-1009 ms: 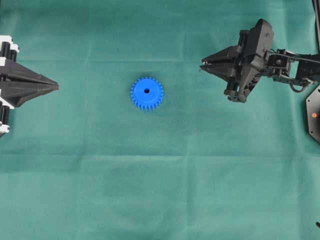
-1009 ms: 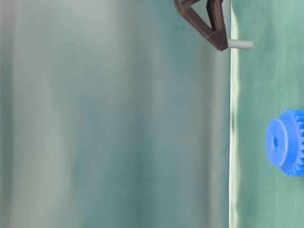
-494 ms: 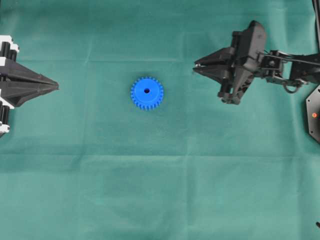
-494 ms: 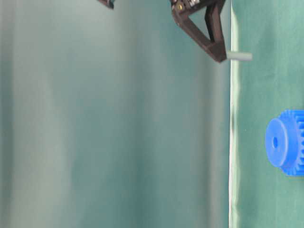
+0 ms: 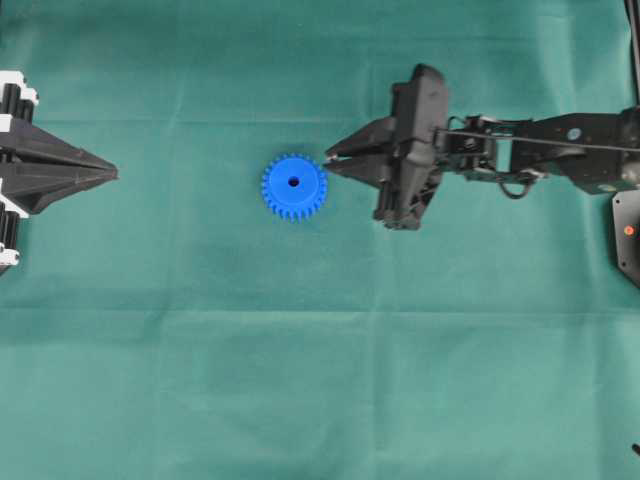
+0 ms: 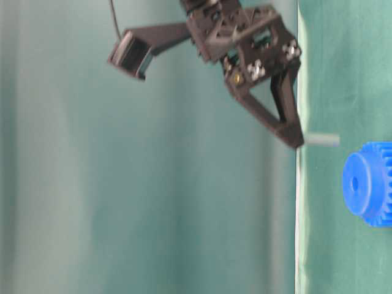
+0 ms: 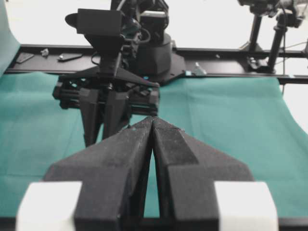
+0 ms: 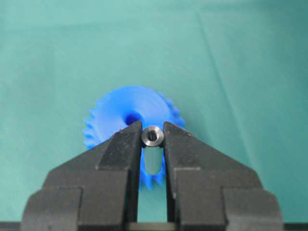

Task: Insert the shaft placed at a random location into the center hole of the medium gear at another random location.
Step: 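Lift the shaft and carry it left over the blue gear's hole, then align the held shaft above the gear hole and lower it in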

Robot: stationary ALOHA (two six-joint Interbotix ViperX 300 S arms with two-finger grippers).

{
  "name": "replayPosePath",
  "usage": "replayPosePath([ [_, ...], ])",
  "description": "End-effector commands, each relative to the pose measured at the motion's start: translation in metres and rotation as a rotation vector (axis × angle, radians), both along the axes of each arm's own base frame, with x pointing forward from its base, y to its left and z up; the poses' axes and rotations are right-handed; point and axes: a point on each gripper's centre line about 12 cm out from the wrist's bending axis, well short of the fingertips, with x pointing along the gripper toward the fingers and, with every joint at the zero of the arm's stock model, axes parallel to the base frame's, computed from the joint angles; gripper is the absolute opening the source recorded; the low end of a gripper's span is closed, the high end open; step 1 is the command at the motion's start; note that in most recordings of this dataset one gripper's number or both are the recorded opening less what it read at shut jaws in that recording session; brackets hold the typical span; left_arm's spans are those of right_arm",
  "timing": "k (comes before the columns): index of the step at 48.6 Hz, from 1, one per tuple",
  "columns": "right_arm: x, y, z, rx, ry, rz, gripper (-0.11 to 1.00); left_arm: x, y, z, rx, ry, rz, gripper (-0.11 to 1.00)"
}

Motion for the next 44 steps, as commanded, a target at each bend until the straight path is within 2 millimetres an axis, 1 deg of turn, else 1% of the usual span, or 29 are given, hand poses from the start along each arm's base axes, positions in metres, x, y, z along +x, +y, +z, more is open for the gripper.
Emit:
replayPosePath([
  [1,0.015,0.003,0.014,0.004,-0.041,0.007,0.14,0.002,-0.001,0.006,0.003,-0.017,-0.004,0.00],
  [13,0.029,0.006,0.016,0.003,-0.045,0.020,0.14,0.002,0.000,0.006,0.001,-0.017,-0.002,0.00],
  [44,0.034,0.007,0.015,0.004,-0.048,0.023,0.14,0.002,-0.001,0.006,0.003,-0.017,-0.004,0.00],
])
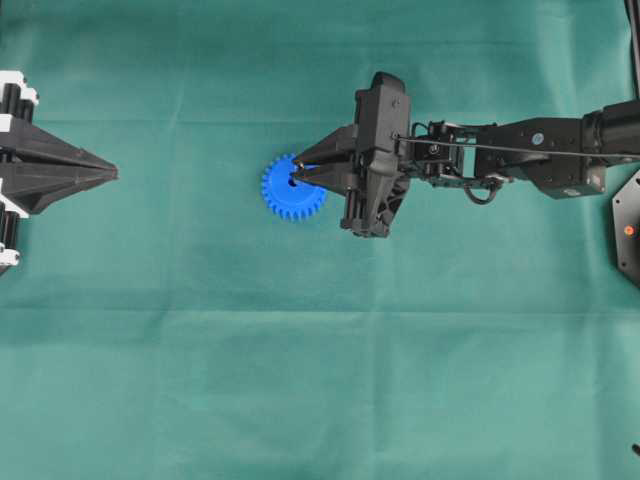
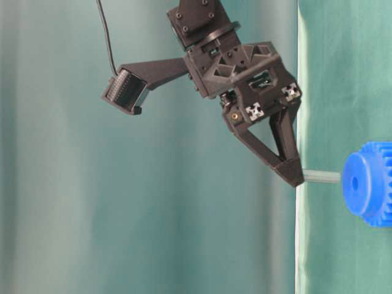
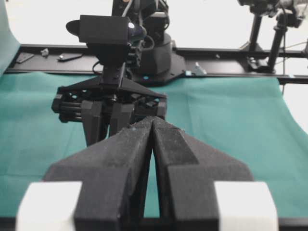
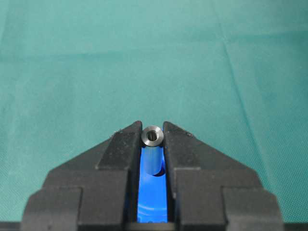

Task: Insert the shaft placed at a random location into the center hole of the medium gear at another random location.
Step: 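Align the held shaft above the gear hole and lower it in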

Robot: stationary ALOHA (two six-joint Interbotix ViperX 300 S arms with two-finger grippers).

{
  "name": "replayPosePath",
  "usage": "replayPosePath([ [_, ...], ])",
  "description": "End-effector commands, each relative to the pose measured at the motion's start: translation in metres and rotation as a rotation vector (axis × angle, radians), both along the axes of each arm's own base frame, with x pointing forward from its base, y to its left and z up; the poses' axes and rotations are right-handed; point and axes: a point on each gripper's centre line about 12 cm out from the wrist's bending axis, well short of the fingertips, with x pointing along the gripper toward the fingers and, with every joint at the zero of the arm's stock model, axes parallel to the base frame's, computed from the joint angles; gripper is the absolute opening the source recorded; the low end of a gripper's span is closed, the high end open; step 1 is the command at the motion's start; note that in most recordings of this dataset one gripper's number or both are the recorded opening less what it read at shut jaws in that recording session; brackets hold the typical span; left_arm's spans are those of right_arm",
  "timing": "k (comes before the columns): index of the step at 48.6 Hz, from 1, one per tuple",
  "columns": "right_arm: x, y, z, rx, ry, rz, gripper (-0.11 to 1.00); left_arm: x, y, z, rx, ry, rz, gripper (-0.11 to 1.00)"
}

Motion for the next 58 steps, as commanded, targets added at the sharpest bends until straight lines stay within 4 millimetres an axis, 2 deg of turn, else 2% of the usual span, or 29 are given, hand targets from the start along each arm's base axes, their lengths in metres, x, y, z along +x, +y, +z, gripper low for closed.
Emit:
replayPosePath([
  [1,0.006,0.001,0.013,0.004,-0.036,-0.002,0.14,0.002,0.000,0.006,0.001,-0.017,-0.002,0.00],
  [35,0.007,0.000,-0.010,0.016,0.015,-0.008,0.14,0.002,0.000,0.006,0.000,-0.017,-0.002,0.00],
  [43,0.007,0.000,-0.006,0.013,0.008,-0.006,0.14,0.002,0.000,0.006,-0.002,-0.017,-0.002,0.00],
  [58,0.007,0.000,0.019,0.004,-0.044,-0.003,0.14,0.002,0.000,0.006,0.000,-0.017,-0.002,0.00],
])
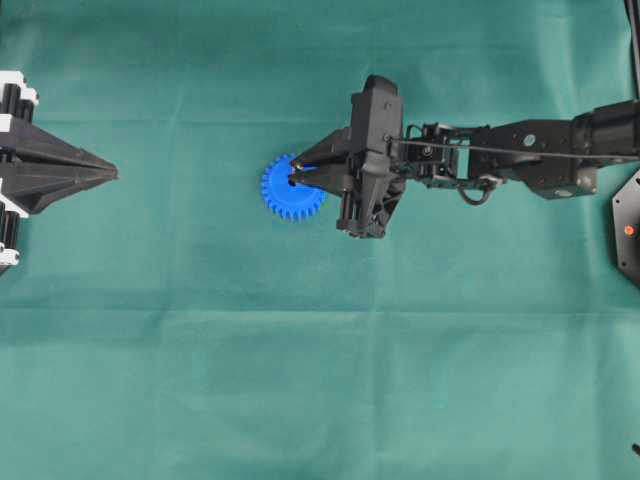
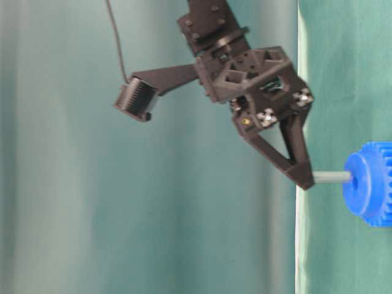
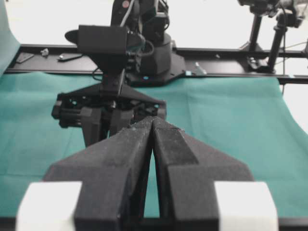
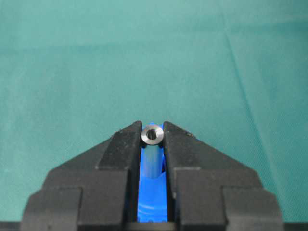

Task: Insert the shaft placed at a random location into the center hole of the medium gear at another random location.
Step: 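Align the held shaft above the gear hole and lower it in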

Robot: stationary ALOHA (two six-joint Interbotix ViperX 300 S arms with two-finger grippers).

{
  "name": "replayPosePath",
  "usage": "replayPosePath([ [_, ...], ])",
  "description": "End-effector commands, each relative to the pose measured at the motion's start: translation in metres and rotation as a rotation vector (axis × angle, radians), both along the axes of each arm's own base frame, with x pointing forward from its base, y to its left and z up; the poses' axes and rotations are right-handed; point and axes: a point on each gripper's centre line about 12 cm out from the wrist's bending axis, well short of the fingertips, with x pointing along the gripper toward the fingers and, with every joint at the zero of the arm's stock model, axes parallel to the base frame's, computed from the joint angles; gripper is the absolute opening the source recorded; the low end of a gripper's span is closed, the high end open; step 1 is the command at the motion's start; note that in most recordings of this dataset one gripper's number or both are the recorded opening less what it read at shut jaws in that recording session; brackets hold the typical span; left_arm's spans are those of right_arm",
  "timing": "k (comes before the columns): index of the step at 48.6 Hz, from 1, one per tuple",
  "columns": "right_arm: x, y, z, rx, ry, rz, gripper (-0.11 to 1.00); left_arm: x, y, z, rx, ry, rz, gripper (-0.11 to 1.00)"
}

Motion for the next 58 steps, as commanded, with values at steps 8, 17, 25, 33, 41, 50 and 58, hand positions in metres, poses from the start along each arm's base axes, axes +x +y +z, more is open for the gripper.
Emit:
replayPosePath([
  [8,0.003,0.001,0.024,0.000,-0.049,0.000,0.14,0.002,-0.001,0.006,0.003,-0.017,-0.004,0.00],
  [17,0.007,0.001,0.025,-0.001,-0.057,0.001,0.14,0.002,-0.001,0.006,0.003,-0.017,-0.004,0.00],
  [25,0.011,-0.002,0.021,-0.004,-0.051,-0.003,0.14,0.002,-0.001,0.006,0.003,-0.015,-0.004,0.00],
  [33,0.013,-0.005,0.008,0.001,-0.020,-0.009,0.14,0.002,-0.001,0.006,0.003,-0.017,-0.004,0.00],
  [41,0.013,-0.005,-0.004,0.008,0.007,-0.014,0.14,0.002,0.000,0.006,0.007,-0.015,-0.002,0.00],
  [50,0.013,-0.006,-0.008,0.012,0.014,-0.018,0.14,0.002,0.000,0.006,0.007,-0.017,-0.002,0.00],
  [58,0.014,-0.006,-0.006,0.010,0.004,-0.017,0.14,0.002,0.000,0.006,0.007,-0.017,-0.001,0.00],
])
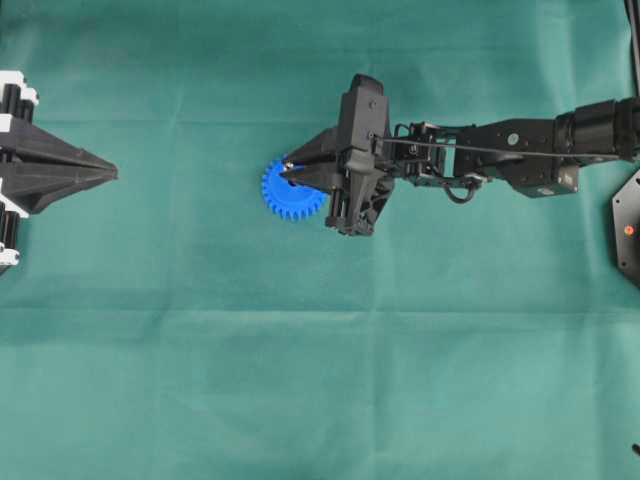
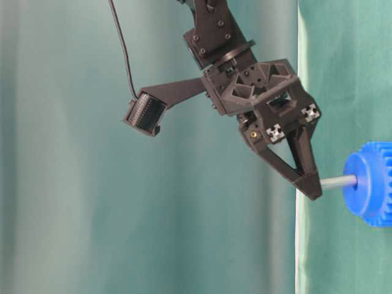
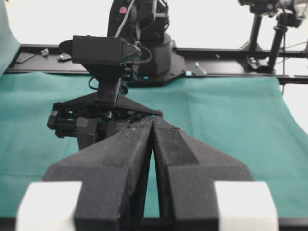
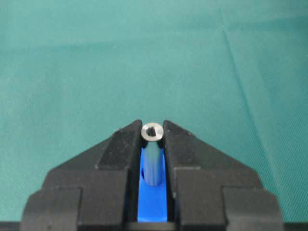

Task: Insert the shaft placed at a random location into the center hole of the medium gear at another random location.
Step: 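Align the held shaft above the gear hole and lower it in, then press the shaft down into the gear hole with the right gripper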

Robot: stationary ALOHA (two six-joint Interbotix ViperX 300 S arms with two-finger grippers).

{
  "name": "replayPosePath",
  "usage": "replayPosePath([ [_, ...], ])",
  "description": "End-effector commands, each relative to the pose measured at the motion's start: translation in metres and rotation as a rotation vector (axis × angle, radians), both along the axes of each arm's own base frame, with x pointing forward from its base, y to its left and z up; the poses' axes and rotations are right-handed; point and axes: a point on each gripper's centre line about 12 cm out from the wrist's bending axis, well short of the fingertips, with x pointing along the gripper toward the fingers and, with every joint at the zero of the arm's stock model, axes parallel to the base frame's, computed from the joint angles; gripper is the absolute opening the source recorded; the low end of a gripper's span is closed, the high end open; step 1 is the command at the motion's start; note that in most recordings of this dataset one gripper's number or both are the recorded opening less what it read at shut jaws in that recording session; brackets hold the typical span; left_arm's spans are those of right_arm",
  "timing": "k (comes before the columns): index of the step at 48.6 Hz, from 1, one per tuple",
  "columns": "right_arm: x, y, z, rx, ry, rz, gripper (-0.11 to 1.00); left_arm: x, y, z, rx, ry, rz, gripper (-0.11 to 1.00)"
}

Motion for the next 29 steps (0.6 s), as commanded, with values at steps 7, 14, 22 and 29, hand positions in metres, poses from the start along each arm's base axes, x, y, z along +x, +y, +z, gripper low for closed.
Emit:
replayPosePath([
  [7,0.002,-0.001,0.019,-0.003,-0.051,-0.003,0.14,0.002,0.000,0.007,0.003,-0.017,-0.001,0.00],
  [14,0.001,-0.001,0.029,-0.008,-0.075,-0.001,0.14,0.002,0.000,0.007,0.001,-0.017,0.001,0.00],
  [22,0.002,0.000,0.031,-0.011,-0.096,0.000,0.14,0.002,0.000,0.007,0.003,-0.020,0.001,0.00],
  [29,0.003,0.000,0.031,-0.012,-0.107,0.000,0.14,0.002,0.000,0.007,0.003,-0.021,0.001,0.00],
])
